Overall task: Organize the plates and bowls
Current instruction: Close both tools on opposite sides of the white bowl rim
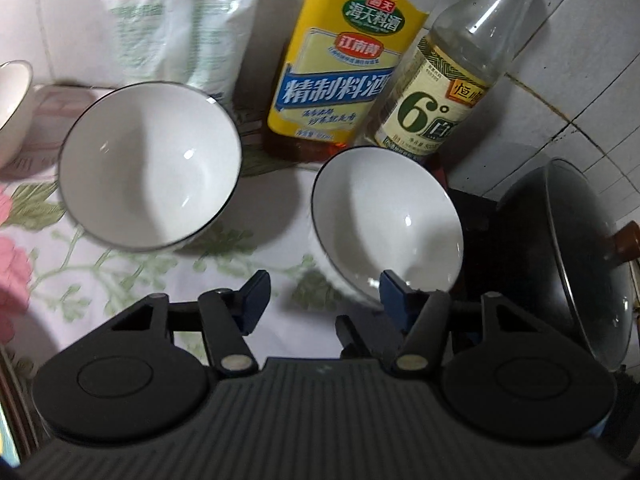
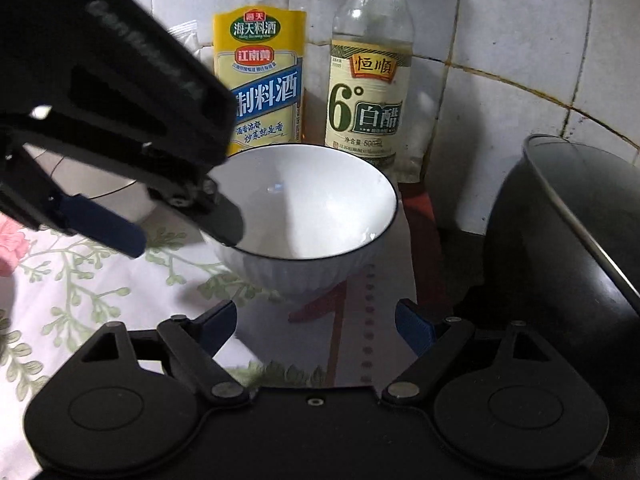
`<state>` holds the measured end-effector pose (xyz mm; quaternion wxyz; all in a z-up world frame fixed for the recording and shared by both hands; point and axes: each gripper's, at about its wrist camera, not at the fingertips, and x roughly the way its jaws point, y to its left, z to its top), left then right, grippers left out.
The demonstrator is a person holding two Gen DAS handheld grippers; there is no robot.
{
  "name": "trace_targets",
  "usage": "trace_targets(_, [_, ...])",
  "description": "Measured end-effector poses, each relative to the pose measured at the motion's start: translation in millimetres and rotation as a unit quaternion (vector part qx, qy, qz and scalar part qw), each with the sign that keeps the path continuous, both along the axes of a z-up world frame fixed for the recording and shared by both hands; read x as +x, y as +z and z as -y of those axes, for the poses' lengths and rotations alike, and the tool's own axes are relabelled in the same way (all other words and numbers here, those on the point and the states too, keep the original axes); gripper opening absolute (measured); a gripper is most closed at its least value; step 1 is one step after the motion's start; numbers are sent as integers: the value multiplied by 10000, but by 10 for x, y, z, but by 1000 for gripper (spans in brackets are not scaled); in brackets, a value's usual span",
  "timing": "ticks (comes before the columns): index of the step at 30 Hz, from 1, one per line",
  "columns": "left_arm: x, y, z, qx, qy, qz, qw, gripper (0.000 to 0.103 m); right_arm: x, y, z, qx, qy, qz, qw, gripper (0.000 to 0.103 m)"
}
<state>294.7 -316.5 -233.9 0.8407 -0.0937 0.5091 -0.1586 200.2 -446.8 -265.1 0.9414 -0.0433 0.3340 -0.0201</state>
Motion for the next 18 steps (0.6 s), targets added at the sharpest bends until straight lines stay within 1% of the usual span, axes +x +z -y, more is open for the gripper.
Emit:
trace_targets(3, [90, -60, 87, 177, -73, 13, 9998, 49, 81, -6, 26, 47, 21, 22, 10000, 89])
trace_targets(5, [122, -94, 110, 157, -106, -71, 9998, 35, 132, 5, 28, 92, 72, 26, 9999, 89])
trace_targets(6, [128, -103, 108, 99, -110, -86, 9999, 32, 179, -3, 32, 94, 123, 1, 9999, 89])
trace_targets(7, [135, -108, 109, 49, -122, -79, 9999, 25, 200, -7, 25, 71, 153, -2, 9999, 89])
trace_targets(14, [91, -95, 160, 202, -208, 69, 9996, 21, 194, 41, -62, -196, 398, 55, 9990, 87])
trace_targets(15, [77, -91, 168, 255, -224, 71, 9994, 21, 179, 51, -70, -179, 423, 26, 9989, 88])
trace_targets(18, [9, -61, 138, 249, -245, 75, 9994, 21, 110, 68, -77, -183, 449, 34, 9988, 87])
